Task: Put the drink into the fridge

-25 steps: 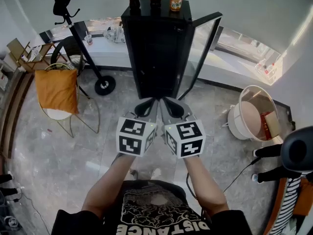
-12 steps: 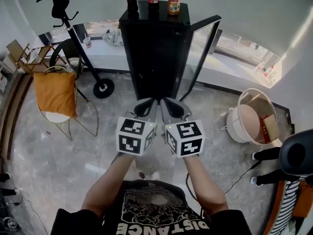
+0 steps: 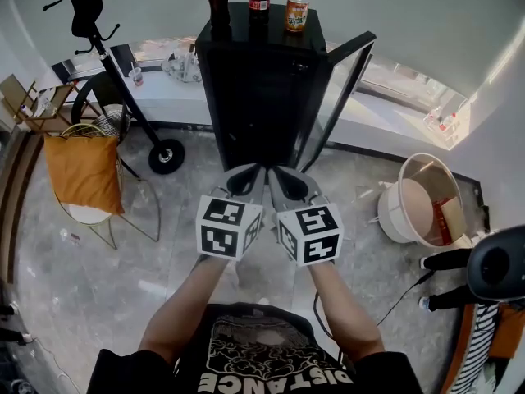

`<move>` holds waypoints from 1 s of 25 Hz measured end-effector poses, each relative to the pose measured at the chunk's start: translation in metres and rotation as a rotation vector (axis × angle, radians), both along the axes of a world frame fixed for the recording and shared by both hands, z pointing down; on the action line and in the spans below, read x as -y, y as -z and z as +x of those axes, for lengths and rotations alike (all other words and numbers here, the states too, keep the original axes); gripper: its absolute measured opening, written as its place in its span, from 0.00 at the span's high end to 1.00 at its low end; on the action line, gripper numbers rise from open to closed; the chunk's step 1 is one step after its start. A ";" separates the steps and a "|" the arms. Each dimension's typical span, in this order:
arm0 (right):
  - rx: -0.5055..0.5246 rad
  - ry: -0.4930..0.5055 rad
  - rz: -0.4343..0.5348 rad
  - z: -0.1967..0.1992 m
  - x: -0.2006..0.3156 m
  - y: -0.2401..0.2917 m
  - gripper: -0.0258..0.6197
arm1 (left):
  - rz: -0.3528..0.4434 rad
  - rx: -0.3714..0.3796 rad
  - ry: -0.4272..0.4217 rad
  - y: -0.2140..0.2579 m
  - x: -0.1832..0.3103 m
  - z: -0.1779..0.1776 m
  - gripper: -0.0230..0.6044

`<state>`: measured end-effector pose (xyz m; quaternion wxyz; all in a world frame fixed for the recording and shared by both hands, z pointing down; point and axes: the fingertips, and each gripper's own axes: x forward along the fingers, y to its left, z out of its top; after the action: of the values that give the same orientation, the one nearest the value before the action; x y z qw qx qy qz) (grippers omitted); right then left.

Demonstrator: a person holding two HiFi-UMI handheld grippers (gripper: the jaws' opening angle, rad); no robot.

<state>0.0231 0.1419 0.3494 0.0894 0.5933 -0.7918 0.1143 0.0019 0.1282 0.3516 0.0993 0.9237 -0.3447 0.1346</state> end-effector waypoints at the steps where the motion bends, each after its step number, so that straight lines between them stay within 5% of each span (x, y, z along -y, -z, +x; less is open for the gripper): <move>1: 0.000 -0.006 -0.003 -0.001 0.010 0.000 0.96 | -0.001 -0.002 -0.007 0.000 0.010 -0.001 0.96; 25: -0.062 -0.135 -0.013 -0.014 0.191 0.026 0.96 | 0.008 -0.055 -0.161 0.026 0.195 -0.015 0.96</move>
<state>0.0094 -0.0495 0.3232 0.1096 0.6481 -0.7460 0.1068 -0.0135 -0.0668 0.3253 0.0939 0.9522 -0.2669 0.1154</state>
